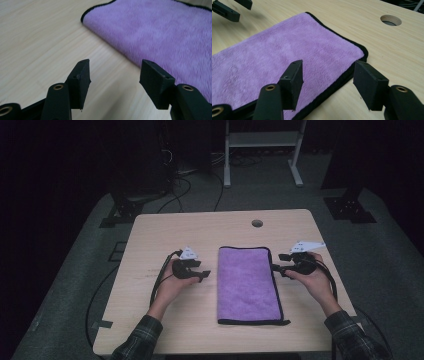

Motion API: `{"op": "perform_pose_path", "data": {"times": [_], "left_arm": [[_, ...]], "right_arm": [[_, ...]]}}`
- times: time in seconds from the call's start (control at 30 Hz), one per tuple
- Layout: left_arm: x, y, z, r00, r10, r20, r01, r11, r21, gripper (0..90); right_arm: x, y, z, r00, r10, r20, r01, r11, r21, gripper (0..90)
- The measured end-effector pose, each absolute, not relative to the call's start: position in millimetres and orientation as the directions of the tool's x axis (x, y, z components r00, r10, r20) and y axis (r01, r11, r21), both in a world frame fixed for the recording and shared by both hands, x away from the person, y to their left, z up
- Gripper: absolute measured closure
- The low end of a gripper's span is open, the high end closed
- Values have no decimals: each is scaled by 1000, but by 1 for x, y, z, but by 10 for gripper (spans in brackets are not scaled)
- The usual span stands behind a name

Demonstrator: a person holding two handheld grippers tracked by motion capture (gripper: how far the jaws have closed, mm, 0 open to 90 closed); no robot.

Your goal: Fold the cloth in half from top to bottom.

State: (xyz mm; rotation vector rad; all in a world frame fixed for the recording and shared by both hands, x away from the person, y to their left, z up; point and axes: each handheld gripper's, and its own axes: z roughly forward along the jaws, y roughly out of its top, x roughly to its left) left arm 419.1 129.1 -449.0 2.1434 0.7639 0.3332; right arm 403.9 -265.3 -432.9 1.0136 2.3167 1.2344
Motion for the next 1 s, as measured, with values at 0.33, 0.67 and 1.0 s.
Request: {"op": "perform_pose_path", "data": {"times": [0.33, 0.67, 1.0], "left_arm": [[459, 103, -442, 782, 623, -12, 400, -487, 776, 397], [493, 80, -441, 777, 629, 35, 380, -513, 770, 420], [517, 73, -465, 744, 668, 4, 449, -504, 738, 442]], "right_arm": [[436, -255, -435, -687, 726, 40, 439, 370, 819, 403], [478, -245, -442, -665, 746, 37, 472, 381, 795, 400], [502, -249, -462, -630, 774, 64, 533, 370, 761, 399]]}}
